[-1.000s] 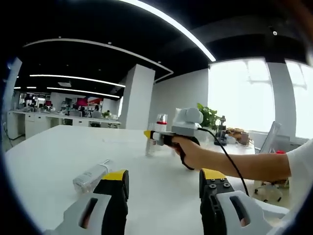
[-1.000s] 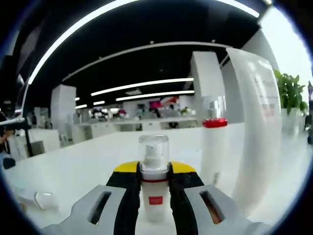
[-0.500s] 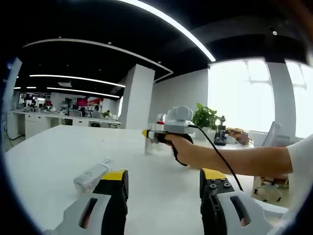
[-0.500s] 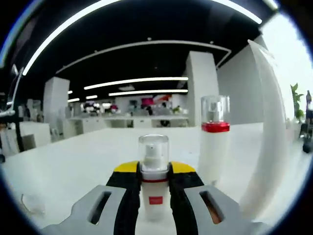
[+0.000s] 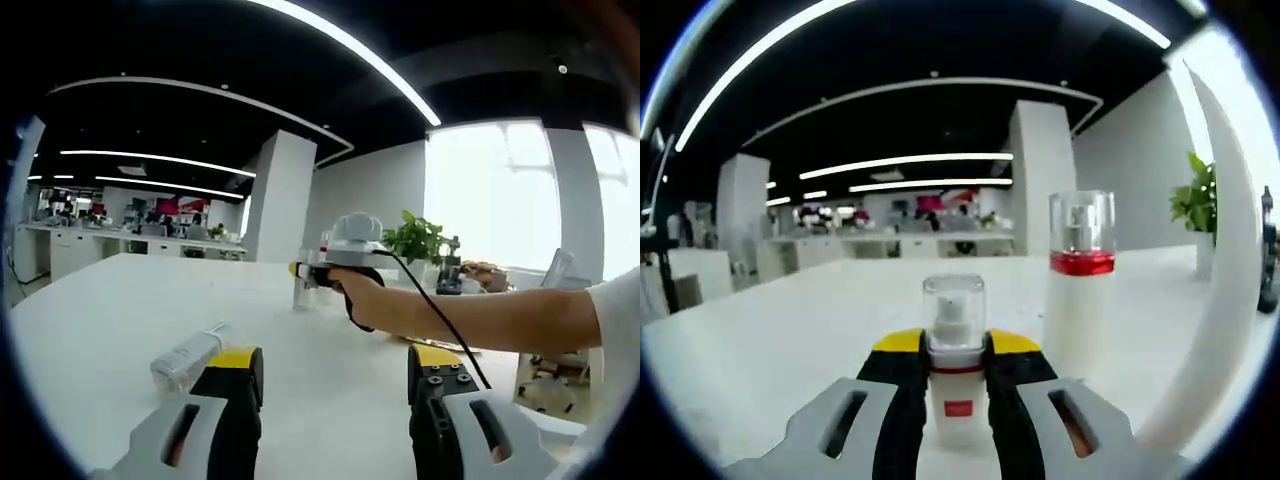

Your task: Arrange the skincare products in the storage area until every visible bottle or jar stands upright without overlapping.

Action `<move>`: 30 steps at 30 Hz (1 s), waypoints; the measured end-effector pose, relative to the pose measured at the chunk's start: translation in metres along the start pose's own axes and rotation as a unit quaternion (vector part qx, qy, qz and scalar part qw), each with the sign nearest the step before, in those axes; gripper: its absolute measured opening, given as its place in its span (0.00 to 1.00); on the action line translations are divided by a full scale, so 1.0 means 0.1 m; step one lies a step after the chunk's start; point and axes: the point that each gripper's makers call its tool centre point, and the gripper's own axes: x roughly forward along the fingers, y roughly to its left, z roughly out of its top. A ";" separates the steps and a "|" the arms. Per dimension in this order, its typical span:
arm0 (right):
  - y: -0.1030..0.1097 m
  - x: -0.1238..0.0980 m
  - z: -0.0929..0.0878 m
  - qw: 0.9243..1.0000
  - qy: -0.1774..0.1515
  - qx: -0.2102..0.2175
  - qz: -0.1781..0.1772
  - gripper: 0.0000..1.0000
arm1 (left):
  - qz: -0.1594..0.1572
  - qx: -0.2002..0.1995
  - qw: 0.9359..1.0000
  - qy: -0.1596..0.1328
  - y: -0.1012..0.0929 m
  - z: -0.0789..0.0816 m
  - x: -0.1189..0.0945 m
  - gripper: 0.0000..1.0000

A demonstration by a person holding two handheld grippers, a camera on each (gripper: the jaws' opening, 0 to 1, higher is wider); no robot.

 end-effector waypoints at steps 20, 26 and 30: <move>0.00 0.01 -0.13 0.999 0.032 0.000 0.008 0.50 | 0.001 -0.003 1.000 -0.002 0.00 -0.01 0.00 0.60; -0.02 0.11 -0.18 0.999 0.034 0.005 0.019 0.52 | 0.002 -0.005 1.000 -0.003 0.00 -0.02 -0.01 0.60; -0.01 0.05 -0.21 0.999 0.032 0.018 0.019 0.53 | 0.002 -0.006 1.000 -0.004 0.01 -0.03 -0.03 0.60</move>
